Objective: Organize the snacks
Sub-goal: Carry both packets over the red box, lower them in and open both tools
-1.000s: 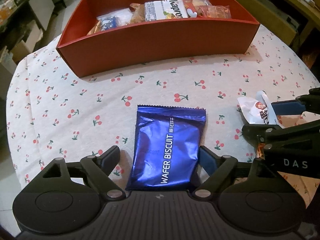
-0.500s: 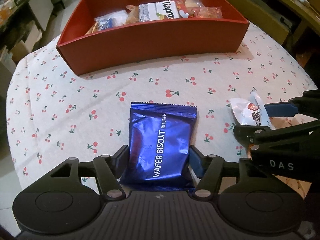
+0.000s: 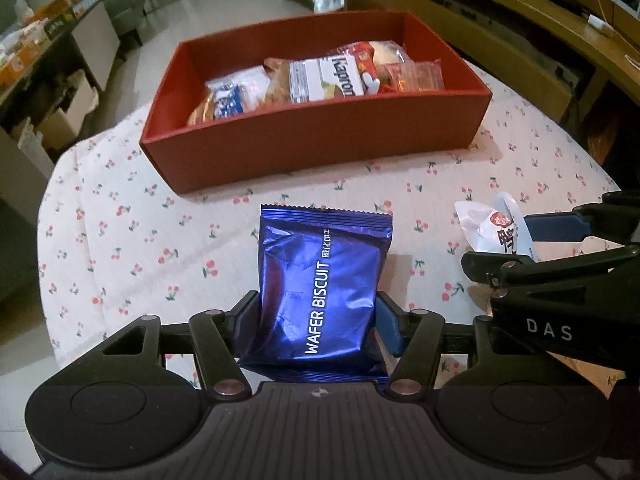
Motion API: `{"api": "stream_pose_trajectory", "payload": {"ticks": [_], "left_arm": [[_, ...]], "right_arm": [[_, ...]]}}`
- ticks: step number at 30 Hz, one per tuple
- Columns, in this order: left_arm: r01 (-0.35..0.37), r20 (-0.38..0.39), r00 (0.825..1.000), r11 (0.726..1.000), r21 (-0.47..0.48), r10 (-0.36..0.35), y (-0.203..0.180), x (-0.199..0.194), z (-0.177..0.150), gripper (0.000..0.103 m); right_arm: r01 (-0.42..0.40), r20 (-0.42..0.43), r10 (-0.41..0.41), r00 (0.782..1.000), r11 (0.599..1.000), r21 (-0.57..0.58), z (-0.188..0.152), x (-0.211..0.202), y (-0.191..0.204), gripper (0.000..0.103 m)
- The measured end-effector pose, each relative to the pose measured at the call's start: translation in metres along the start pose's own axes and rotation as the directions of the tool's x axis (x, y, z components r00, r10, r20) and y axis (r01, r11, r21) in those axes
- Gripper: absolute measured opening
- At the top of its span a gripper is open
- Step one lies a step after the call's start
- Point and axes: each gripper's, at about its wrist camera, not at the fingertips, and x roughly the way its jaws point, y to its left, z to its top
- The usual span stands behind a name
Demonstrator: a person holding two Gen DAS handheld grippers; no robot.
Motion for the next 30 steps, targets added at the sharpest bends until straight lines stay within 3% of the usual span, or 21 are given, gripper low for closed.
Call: {"api": "stream_pose_trajectory", "payload": {"ticks": [13,21,30], "left_arm": [[-0.013,0.090,0.996,1.000,-0.025,0.015,0.009,-0.018,0.026,0.066],[-0.040,0.167,0.985,0.997,-0.060,0.049,0.027,-0.021,0.078,0.066],[-0.008,0.163,0.986,0.988,-0.153,0.033,0.057,0.008,0.129,0.066]], "right_arm": [[-0.014,0.084,0.011,0.996,0.999,0.035,0.024,-0.016,-0.005,0.057],[-0.041,0.157,0.024,0.987,0.994,0.106,0.077,-0.016,-0.014,0.057],[-0.059,0.178,0.031,0.983,0.987,0.152,0.137,0.013,-0.021,0.057]]}}
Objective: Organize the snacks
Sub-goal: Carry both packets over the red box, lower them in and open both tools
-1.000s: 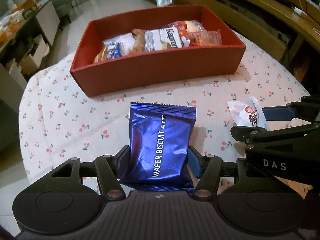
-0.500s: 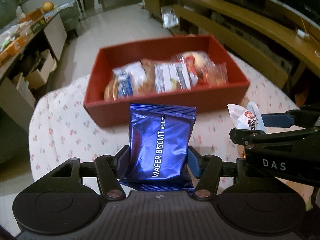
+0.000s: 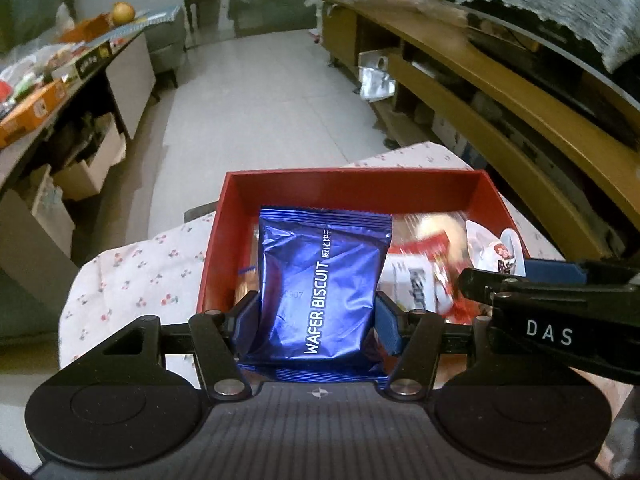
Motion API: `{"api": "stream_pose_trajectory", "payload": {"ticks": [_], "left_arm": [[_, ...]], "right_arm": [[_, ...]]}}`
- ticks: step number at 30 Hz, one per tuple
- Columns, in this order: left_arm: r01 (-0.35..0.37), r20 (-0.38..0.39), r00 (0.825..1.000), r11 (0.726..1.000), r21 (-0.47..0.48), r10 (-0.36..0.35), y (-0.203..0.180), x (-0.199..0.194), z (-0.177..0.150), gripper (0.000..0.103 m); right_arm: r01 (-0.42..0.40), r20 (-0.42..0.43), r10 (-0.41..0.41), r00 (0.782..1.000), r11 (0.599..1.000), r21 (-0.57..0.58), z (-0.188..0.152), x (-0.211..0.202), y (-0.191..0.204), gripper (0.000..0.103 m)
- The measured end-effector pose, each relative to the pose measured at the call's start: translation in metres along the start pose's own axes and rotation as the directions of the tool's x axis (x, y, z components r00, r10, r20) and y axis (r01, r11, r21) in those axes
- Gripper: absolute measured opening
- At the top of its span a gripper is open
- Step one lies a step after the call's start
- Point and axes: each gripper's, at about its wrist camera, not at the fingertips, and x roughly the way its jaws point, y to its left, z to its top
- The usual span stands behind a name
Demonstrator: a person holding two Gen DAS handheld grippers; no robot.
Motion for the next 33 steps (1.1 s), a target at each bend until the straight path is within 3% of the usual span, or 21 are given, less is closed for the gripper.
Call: {"api": "stream_pose_trajectory", "payload": {"ticks": [11,17,23,33], "left_arm": [[-0.036,-0.057,0.998,0.999,-0.036,0.034,0.006,0.043,0.011,0.066],[-0.040,-0.078,0.996,0.998,-0.044,0.037,0.005,0.049,0.009,0.067],[-0.045,-0.065,0.997,0.999,-0.008,0.045,-0.004,0.048,0.009,0.076],[-0.037,-0.069,0.997,0.999,-0.034,0.034,0.002,0.046,0.008,0.082]], "right_arm": [[0.015,-0.050,-0.014,0.999,1.000,0.013,0.017,0.054,-0.004,0.057],[0.020,-0.030,-0.019,0.999,1.000,0.013,0.020,0.059,-0.005,0.058],[0.015,-0.026,-0.014,1.000,1.000,0.005,0.020,0.063,0.000,0.059],[0.005,-0.022,-0.004,1.000,1.000,0.028,0.022,0.059,-0.003,0.061]]}}
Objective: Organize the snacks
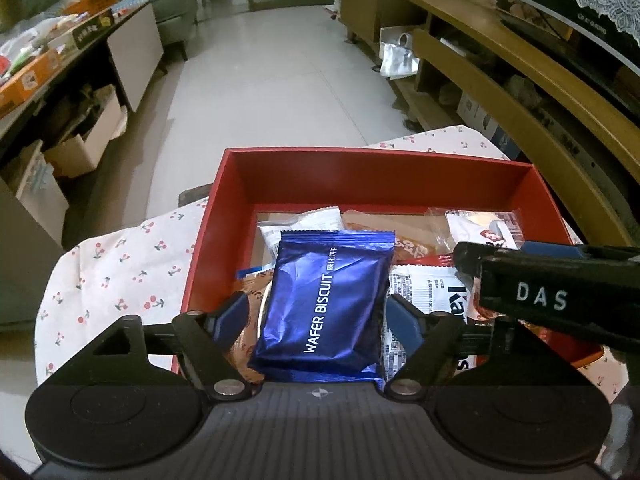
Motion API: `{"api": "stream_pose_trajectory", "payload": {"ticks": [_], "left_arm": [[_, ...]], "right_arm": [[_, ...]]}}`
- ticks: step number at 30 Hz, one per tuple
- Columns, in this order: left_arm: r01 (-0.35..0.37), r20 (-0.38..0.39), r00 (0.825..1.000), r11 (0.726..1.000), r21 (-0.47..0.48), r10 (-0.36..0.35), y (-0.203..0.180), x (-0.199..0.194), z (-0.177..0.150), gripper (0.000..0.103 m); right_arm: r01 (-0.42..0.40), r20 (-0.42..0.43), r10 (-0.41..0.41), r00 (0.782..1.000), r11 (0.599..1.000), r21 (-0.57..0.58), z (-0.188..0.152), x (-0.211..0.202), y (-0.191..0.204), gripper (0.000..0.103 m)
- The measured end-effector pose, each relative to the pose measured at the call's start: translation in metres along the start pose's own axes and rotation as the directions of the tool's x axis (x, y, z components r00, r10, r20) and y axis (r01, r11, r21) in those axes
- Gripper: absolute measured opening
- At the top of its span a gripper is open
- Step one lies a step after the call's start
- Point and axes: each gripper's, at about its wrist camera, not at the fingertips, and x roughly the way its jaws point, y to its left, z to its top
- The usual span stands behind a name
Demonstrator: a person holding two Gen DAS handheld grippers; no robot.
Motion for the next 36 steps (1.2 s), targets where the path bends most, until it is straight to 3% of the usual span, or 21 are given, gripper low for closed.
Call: {"api": "stream_pose_trajectory", "payload": {"ticks": [15,24,29,36], "left_arm": [[-0.020,0.025,0.999,0.999,-0.050,0.021,0.012,-0.022,-0.006,0.090],[-0.078,0.076,0.994,0.995,-0.060,0.082,0.013,-0.038,-0.012,0.103],[-0.077,0.092,0.992,0.993,-0.089,0.086,0.016,-0.047,-0.017,0.103],[-0.177,0.086,0.980,0.984,-0.027,0.179,0.005,-0.053,-0.034,0.103]], "right_arm": [[-0.015,0.065,0.013,0.998,1.000,0.023,-0.002,-0.033,-0.004,0.066],[-0.007,0.082,0.008,0.997,1.000,-0.001,-0.017,-0.055,0.001,0.067],[-0.008,0.072,0.007,0.997,1.000,0.018,-0.029,-0.065,-0.004,0.067],[-0.013,0.054,0.012,0.998,1.000,0.021,-0.045,-0.075,-0.006,0.067]]}}
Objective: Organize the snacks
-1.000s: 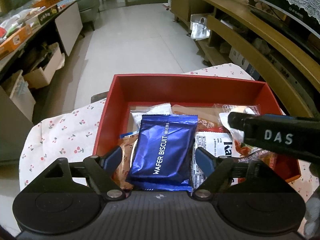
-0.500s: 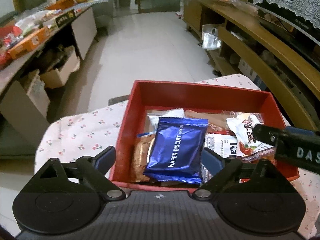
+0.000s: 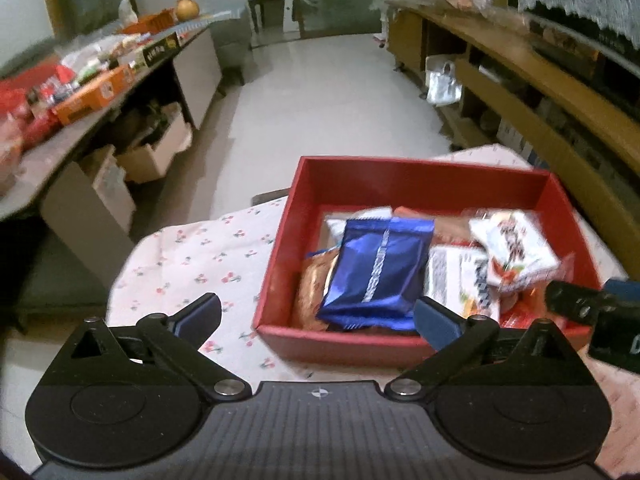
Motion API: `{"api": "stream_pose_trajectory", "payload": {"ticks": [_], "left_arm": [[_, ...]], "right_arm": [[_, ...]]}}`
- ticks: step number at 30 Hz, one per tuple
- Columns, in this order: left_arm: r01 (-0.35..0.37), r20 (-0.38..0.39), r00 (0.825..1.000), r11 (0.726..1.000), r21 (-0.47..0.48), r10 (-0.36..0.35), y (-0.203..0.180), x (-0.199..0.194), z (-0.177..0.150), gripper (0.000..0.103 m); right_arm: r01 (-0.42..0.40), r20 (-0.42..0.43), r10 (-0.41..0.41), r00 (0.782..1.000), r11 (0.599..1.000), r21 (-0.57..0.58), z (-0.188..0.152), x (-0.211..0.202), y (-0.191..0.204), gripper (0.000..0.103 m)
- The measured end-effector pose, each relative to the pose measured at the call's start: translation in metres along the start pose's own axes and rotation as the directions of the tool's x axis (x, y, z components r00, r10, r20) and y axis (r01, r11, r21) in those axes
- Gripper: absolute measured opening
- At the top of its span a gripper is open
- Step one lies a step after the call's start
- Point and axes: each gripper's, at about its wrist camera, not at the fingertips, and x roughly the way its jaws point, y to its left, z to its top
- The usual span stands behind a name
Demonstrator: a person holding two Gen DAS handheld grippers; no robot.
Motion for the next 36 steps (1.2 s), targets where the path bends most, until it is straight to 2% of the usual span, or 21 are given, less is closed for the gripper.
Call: {"api": "stream_pose_trajectory", "payload": {"ticks": [2,6,22,31,36], "left_arm": [[-0.036,0.009,0.999,0.999,0.032,0.036,-0.005,-0.005,-0.005,0.103],[0.012,0.000,1.000,1.000,0.017,-0.012,-0.004,-0.013,-0.013,0.103],[0.052,-0.008,0.999,0.999,-0.010,-0.052,-0.005,-0.042,-0.049,0.103],[0.097,-0.078,0.992,0.995,-0.020,-0.098,-0.008,-0.047,-0.073,0.103],[0.115,-0.092,0.989,0.993,-0.028,-0.117,-0.009,-0.050,-0.083,0.103]], "right_arm": [[-0.005,-0.001,0.005,1.000,1.000,0.000,-0.003,-0.004,0.000,0.067],[-0.013,-0.008,0.013,1.000,1.000,0.014,-0.013,-0.012,-0.003,0.067],[-0.026,-0.011,0.026,1.000,0.999,0.022,-0.055,-0.047,-0.009,0.070],[-0.026,-0.035,0.027,0.999,1.000,0.012,-0.076,-0.055,-0.008,0.070],[-0.026,-0.038,0.027,0.999,1.000,0.016,-0.086,-0.063,-0.010,0.070]]}}
